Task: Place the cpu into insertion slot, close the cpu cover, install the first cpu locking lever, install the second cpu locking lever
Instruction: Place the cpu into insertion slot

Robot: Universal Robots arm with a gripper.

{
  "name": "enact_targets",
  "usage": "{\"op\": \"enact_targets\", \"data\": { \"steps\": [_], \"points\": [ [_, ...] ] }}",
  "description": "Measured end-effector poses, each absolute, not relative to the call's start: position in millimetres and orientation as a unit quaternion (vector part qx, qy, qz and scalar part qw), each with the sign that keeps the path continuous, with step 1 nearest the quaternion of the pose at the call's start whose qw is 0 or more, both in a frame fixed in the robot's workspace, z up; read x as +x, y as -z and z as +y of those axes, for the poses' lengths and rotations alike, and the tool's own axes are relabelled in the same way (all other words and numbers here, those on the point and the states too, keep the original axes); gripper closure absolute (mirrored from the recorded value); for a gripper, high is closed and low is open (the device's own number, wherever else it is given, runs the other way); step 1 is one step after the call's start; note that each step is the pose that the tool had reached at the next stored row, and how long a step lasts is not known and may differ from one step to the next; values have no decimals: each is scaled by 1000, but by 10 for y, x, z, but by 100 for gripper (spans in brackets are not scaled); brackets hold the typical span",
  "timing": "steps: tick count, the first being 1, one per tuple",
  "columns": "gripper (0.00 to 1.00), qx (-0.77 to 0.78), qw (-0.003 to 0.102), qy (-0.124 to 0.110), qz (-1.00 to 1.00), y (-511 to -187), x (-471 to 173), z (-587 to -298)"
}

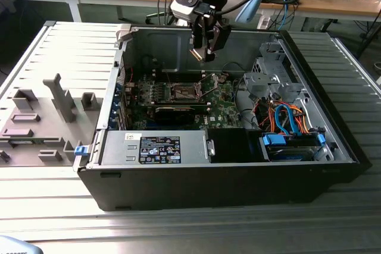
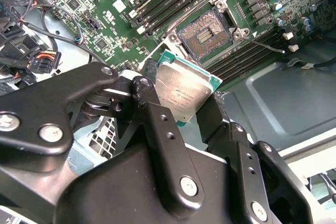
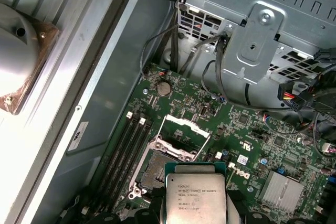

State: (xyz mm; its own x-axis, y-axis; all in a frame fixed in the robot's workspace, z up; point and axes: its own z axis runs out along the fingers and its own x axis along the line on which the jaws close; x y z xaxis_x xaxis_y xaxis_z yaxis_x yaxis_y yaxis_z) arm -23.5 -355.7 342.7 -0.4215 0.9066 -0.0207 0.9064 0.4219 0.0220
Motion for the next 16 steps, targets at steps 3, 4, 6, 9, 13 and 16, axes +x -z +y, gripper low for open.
{"op": "enact_targets", "data": {
  "steps": [3,4,6,9,13,16],
  "points": [
    [45,538,15,-4,843,-3427,-235,-3557],
    [45,538,15,-4,843,-3427,-235,-3557],
    [45,539,15,-4,842,-3427,-235,-3557],
    [45,539,15,-4,842,-3427,-235,-3557],
    [45,542,15,-4,840,-3427,-235,-3557],
    [45,543,15,-4,840,-3427,-235,-3557]
  ]
}}
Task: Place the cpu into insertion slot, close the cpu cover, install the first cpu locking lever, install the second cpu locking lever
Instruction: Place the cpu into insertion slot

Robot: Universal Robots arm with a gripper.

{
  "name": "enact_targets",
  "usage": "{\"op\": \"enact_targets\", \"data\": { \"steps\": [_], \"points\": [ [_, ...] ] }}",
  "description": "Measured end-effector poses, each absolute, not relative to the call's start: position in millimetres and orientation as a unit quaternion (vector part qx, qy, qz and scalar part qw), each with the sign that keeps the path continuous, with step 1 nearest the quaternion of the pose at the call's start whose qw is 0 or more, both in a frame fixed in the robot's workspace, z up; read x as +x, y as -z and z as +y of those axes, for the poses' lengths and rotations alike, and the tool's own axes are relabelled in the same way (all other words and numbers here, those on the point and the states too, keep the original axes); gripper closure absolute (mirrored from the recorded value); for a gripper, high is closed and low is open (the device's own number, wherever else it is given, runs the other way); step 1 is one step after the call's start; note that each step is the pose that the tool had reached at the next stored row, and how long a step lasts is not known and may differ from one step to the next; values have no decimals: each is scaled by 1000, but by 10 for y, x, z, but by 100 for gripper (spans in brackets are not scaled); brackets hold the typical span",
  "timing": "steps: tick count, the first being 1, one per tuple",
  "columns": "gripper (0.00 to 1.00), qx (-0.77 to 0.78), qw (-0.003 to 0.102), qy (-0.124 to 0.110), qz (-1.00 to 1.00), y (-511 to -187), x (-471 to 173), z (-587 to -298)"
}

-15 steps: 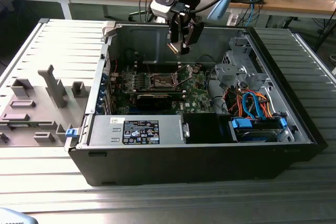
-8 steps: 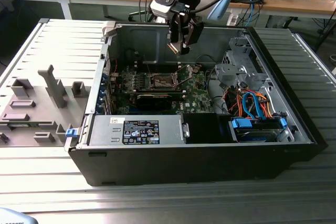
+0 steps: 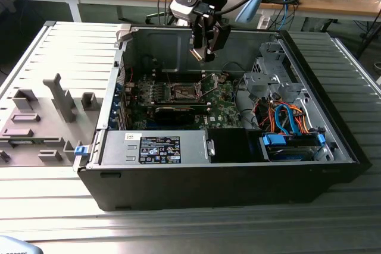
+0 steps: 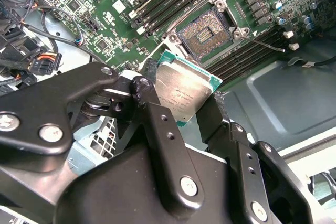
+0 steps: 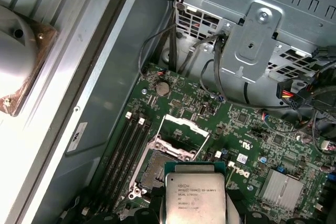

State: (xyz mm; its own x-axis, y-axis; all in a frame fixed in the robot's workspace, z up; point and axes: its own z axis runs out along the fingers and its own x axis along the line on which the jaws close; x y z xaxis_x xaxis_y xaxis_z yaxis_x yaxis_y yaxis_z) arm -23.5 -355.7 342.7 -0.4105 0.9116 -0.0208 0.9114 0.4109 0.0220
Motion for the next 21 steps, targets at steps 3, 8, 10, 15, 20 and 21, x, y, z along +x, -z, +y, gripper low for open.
{"op": "enact_targets", "data": {
  "steps": [3,8,10,15,20,21],
  "points": [
    [45,543,15,-4,839,-3427,-235,-3557],
    [45,545,15,-4,839,-3427,-235,-3557],
    [45,545,15,-4,838,-3427,-235,-3557],
    [45,547,15,-3,837,-3427,-235,-3557],
    [45,549,15,-3,836,-3427,-235,-3557],
    [45,549,15,-3,836,-3427,-235,-3557]
  ]
}}
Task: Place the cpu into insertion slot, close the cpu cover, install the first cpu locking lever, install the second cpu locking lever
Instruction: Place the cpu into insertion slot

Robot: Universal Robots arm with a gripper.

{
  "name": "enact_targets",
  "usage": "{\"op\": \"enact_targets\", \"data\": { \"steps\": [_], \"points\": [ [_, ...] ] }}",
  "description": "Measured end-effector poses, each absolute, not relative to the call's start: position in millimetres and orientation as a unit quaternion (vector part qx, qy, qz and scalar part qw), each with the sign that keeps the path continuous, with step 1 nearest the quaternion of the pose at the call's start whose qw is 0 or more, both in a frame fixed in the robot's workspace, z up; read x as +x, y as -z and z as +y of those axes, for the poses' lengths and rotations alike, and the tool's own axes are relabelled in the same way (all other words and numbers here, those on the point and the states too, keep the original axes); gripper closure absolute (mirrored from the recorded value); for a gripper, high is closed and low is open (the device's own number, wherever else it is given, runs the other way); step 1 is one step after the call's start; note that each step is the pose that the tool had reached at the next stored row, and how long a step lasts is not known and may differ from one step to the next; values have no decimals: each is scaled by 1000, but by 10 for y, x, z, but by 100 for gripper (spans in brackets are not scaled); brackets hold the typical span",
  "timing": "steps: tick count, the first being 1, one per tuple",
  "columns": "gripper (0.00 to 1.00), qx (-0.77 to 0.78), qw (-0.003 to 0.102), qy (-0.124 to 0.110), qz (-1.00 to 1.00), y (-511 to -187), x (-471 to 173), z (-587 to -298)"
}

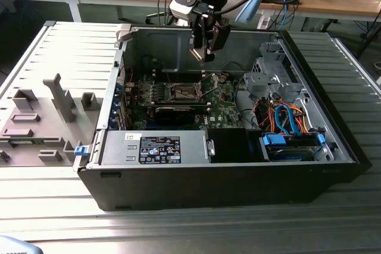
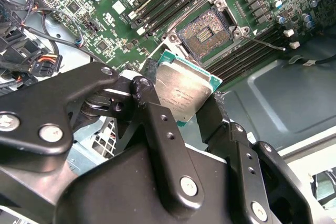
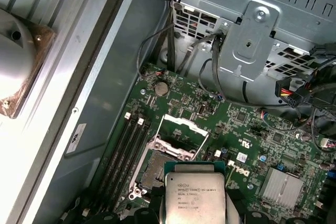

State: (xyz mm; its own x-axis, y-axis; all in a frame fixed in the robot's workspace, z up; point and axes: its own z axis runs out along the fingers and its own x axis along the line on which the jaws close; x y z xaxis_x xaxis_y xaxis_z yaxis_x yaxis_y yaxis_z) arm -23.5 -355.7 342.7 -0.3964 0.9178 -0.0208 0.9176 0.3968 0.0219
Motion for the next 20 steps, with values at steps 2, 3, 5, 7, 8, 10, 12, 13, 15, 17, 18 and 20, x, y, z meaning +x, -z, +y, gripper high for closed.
{"op": "enact_targets", "data": {
  "steps": [2,3,5,7,8,10,12,13,15,17,18,20],
  "points": [
    [45,550,15,-3,835,-3427,-235,-3557],
    [45,550,15,-3,835,-3427,-235,-3557],
    [45,551,15,-3,834,-3427,-235,-3557],
    [45,552,15,-3,834,-3427,-235,-3557],
    [45,552,15,-3,834,-3427,-235,-3557],
    [45,552,15,-3,833,-3427,-235,-3557],
    [45,553,15,-3,833,-3427,-235,-3557],
    [45,553,15,-3,833,-3427,-235,-3557],
    [45,554,15,-3,832,-3427,-235,-3557],
    [45,556,15,-3,831,-3427,-235,-3557],
    [45,557,15,-3,831,-3427,-235,-3557],
    [45,559,15,-3,829,-3427,-235,-3557]
  ]
}}
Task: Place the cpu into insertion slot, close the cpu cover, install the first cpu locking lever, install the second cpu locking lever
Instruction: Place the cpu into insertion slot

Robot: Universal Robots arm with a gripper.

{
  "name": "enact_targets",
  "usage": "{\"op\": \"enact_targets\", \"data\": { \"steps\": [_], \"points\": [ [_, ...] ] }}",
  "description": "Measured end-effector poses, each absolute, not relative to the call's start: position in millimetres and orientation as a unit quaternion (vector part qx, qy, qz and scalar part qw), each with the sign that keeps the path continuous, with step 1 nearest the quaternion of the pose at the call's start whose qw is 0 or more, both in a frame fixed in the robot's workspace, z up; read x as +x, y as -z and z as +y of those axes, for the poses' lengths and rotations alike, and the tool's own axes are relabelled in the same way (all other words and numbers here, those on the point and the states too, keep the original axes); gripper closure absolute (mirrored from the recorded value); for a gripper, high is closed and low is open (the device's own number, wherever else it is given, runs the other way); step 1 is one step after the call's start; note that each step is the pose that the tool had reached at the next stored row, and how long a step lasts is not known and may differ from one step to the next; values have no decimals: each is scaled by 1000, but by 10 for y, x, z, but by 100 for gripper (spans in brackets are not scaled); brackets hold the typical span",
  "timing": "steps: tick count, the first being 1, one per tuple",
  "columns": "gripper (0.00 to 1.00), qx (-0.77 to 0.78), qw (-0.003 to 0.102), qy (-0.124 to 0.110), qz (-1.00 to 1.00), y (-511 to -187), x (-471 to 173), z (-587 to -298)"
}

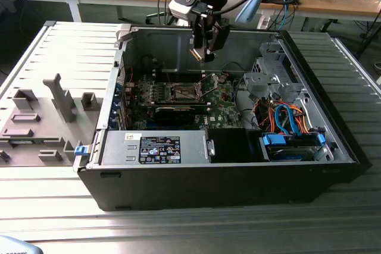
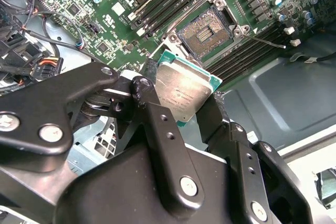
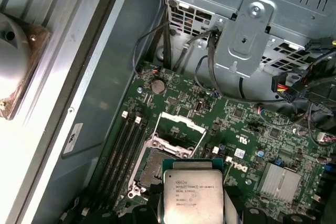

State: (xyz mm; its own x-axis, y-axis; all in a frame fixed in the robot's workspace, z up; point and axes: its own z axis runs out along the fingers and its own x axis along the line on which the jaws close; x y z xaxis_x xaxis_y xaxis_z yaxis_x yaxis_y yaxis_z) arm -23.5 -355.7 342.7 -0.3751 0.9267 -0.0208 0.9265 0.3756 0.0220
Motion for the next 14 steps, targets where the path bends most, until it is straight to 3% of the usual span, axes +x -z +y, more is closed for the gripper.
{"op": "enact_targets", "data": {
  "steps": [14],
  "points": [
    [45,569,15,-3,822,-3427,-235,-3557]
  ]
}}
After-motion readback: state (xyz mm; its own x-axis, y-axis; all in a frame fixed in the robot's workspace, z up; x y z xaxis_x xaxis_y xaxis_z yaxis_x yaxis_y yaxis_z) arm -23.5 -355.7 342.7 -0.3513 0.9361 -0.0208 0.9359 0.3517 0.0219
